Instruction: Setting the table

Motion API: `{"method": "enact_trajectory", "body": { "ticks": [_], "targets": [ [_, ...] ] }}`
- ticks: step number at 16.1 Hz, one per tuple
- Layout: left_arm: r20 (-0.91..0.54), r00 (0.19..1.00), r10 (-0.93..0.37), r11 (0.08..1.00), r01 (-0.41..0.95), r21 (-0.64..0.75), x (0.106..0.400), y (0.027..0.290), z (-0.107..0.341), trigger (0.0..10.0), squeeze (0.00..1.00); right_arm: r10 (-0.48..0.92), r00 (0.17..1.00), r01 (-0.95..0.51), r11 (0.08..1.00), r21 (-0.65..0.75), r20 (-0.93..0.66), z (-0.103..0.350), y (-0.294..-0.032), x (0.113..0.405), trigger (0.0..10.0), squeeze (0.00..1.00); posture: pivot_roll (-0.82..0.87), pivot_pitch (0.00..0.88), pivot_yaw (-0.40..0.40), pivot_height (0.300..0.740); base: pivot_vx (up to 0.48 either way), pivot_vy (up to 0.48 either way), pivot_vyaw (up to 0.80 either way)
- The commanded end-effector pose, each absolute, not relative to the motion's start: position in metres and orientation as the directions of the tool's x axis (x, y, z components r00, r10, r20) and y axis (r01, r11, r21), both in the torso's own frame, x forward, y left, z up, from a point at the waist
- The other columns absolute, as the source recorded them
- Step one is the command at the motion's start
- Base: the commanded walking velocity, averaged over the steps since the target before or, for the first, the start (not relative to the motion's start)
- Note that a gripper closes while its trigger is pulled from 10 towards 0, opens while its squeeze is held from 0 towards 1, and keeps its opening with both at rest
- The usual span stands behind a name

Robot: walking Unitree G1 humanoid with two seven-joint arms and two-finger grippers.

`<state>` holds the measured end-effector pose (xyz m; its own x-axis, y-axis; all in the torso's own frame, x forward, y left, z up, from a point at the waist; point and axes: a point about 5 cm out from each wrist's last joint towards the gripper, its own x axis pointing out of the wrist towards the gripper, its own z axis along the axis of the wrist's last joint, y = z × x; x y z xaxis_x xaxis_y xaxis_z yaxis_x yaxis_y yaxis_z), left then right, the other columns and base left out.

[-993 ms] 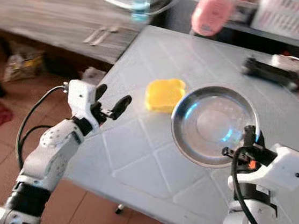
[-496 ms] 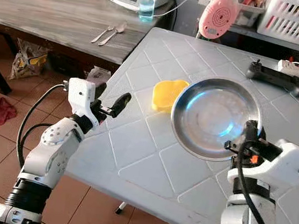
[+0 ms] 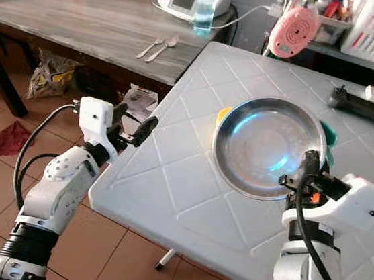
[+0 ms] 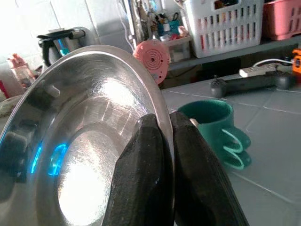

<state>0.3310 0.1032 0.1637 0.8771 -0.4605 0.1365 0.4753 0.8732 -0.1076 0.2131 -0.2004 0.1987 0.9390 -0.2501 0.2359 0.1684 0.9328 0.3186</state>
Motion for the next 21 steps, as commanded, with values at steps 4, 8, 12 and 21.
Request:
{"method": "enact_trajectory", "body": {
  "ticks": [4, 8, 12, 21],
  "targets": [
    [0.111, 0.87, -0.48, 0.866, 0.49, -0.1, 0.3308, 0.102, 0.1594, 10.0, 0.0, -0.269, 0.93, 0.183, 0.93, 0.32, 0.249, 0.2011, -0.2021, 0.2119, 10.0, 0.0, -0.03, 0.118, -0.002, 0.714, 0.0, 0.281, 0.0],
    [0.105, 0.867, -0.487, 0.863, 0.496, -0.095, 0.3309, 0.1015, 0.1587, 10.0, 0.0, -0.274, 0.926, 0.185, 0.929, 0.321, 0.258, 0.2031, -0.2019, 0.2131, 10.0, 0.0, -0.03, 0.116, -0.001, 0.714, 0.0, 0.281, 0.0],
    [0.104, 0.866, -0.49, 0.862, 0.498, -0.087, 0.3322, 0.1027, 0.1599, 10.0, 0.0, -0.283, 0.925, 0.195, 0.927, 0.321, 0.254, 0.202, -0.2012, 0.213, 10.0, 0.0, -0.03, 0.122, 0.005, 0.714, 0.0, 0.28, 0.0],
    [0.099, 0.867, -0.489, 0.864, 0.497, -0.084, 0.3347, 0.1004, 0.1601, 10.0, 0.0, -0.28, 0.928, 0.196, 0.928, 0.316, 0.247, 0.1987, -0.1983, 0.2141, 10.0, 0.0, -0.02, 0.122, 0.014, 0.714, 0.0, 0.289, -0.36]
  ]
}}
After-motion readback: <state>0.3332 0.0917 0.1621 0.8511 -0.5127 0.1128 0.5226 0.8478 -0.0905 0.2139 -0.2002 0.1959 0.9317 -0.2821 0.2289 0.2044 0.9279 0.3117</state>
